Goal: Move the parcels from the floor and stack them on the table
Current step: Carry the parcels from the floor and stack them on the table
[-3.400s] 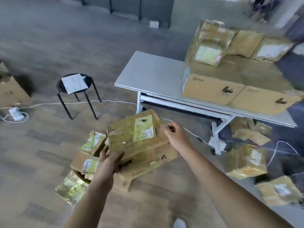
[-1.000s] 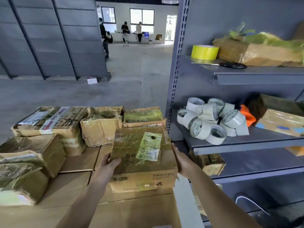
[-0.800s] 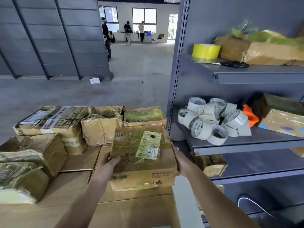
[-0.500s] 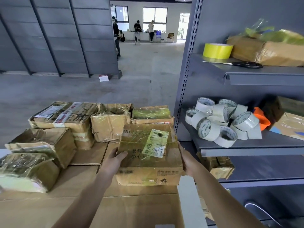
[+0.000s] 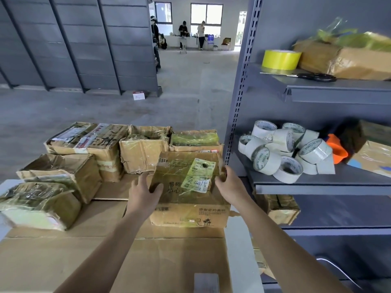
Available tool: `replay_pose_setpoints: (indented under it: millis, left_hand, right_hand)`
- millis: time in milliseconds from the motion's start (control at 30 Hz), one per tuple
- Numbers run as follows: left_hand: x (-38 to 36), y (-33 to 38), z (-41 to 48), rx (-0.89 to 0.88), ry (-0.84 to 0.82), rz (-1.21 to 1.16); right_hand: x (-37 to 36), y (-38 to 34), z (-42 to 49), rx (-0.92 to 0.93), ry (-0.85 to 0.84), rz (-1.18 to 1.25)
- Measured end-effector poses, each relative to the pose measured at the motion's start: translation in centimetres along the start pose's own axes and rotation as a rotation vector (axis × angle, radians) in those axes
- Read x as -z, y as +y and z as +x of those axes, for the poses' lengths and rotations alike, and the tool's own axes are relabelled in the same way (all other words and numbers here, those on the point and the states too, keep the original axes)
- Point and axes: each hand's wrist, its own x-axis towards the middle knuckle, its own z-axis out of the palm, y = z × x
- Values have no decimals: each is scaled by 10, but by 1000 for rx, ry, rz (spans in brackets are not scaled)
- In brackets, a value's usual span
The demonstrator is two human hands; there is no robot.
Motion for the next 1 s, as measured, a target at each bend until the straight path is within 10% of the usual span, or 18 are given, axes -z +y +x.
replay_pose_setpoints:
  millis: [133,433,1000]
  left_hand:
    - [1,3,-15,-359,78,366]
    - [31,0,-44,-395,-73,411]
    - [340,-286,-269,-80,378,241]
  right_hand:
    - [-5,-3,-8,229,121,-364]
    - [-13,-46,-36,278,188,-696]
    - [-346,-231,-351,850,-383,-266]
